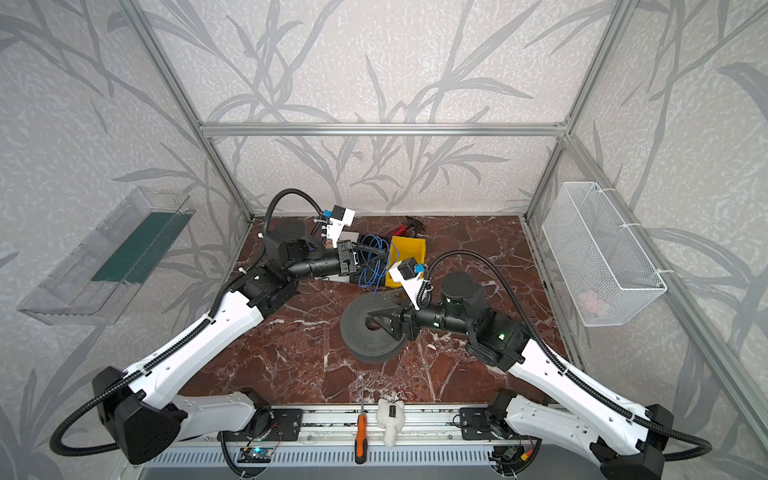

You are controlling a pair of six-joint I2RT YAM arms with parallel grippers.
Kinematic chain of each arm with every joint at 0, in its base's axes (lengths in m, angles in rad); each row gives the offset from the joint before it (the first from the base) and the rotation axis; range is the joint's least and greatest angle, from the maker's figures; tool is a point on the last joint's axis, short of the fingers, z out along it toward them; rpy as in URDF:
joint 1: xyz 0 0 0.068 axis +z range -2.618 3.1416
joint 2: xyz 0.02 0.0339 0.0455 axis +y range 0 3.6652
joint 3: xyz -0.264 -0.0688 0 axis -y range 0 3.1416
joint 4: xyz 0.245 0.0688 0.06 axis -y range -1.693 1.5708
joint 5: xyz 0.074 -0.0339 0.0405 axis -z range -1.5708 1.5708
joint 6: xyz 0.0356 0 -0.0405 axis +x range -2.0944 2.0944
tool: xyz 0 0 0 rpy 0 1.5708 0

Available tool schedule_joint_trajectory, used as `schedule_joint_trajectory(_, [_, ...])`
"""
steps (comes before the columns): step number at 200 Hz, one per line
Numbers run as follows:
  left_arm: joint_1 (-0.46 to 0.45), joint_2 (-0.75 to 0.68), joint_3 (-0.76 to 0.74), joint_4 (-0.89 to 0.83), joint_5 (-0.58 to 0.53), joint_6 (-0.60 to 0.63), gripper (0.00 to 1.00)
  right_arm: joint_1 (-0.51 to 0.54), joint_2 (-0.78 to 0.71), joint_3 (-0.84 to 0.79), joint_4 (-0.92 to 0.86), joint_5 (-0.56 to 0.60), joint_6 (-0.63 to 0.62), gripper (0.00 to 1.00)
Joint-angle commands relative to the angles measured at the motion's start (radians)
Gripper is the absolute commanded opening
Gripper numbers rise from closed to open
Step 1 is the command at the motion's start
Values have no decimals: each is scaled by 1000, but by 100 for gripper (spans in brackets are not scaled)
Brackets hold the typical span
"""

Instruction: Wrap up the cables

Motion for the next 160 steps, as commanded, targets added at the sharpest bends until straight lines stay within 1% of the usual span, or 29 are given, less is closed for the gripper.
schedule_joint_trajectory(1, [-10, -37, -13, 83, 11, 22, 0, 5, -55, -5, 5, 120, -31, 69])
schedule_joint_trajectory(8, [-14, -48, -15, 77, 9, 33, 0, 5, -78, -4, -4, 148, -42, 69])
schedule_joint_trajectory(18, [-16, -61, -19, 70, 5, 47, 0, 4, -95, 3, -16, 153, -57, 69])
schedule_joint_trajectory(32, [-18, -71, -29, 71, 5, 57, 0, 5, -95, 14, -35, 131, -61, 69])
schedule_joint_trajectory(47, [-21, -78, -44, 89, 4, 51, 0, 5, -79, -1, -28, 96, -38, 69])
schedule_joint_trajectory(64, [-28, -88, -62, 120, 8, 40, 0, 5, -68, -41, 9, 85, -13, 69])
schedule_joint_trajectory(88, [-43, -100, -75, 122, 5, 46, 0, 5, -60, -74, 88, 73, -11, 70])
schedule_joint_trajectory(139, [-62, -134, -96, 98, -12, 60, 0, 5, 36, -73, 229, 44, -11, 70])
schedule_joint_trajectory(160, [-65, -151, -106, 92, -17, 61, 0, 5, 61, -90, 262, 47, -11, 64])
